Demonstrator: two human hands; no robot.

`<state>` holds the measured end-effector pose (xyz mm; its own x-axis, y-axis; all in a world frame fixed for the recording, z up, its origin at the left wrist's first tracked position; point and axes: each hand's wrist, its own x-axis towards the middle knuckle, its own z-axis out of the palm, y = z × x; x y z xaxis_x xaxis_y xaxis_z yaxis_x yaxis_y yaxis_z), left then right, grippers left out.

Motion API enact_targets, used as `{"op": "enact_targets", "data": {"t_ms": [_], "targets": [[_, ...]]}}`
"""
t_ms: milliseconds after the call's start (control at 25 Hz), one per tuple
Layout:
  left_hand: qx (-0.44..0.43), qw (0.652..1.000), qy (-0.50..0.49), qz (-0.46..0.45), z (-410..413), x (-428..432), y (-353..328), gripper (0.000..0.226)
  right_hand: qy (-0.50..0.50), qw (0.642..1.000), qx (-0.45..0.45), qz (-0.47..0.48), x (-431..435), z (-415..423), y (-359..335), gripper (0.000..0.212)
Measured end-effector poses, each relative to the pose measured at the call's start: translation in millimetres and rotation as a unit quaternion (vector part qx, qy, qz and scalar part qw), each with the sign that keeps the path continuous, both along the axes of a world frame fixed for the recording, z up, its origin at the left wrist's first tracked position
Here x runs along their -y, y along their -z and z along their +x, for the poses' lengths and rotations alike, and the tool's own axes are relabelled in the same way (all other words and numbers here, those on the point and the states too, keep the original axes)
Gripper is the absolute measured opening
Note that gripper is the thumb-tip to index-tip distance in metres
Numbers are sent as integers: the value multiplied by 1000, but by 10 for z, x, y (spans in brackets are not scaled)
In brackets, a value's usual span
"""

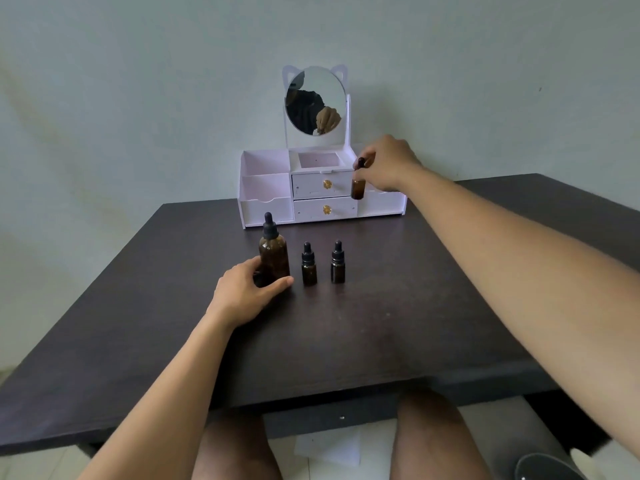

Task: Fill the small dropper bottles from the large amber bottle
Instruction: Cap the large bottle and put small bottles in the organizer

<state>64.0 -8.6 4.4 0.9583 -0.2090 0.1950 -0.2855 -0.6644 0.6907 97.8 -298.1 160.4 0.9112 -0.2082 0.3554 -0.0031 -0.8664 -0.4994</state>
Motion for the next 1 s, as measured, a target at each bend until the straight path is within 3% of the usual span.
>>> {"op": "enact_targets", "data": {"t_ms": [160, 320, 600, 1000], "targets": [[8, 1000, -7, 2, -3, -1, -8, 47, 35, 995, 86, 33, -92, 527, -162, 23], [20, 999, -16, 19, -15, 27, -26, 44, 47, 991, 109, 65, -115, 937, -100, 28], [32, 999, -27, 33, 27, 25, -5, 43, 53, 997, 53, 23, -24, 1429, 169, 27], [34, 998, -29, 37, 23, 32, -31, 42, 60, 998, 12, 11, 1, 1473, 264, 24]]}}
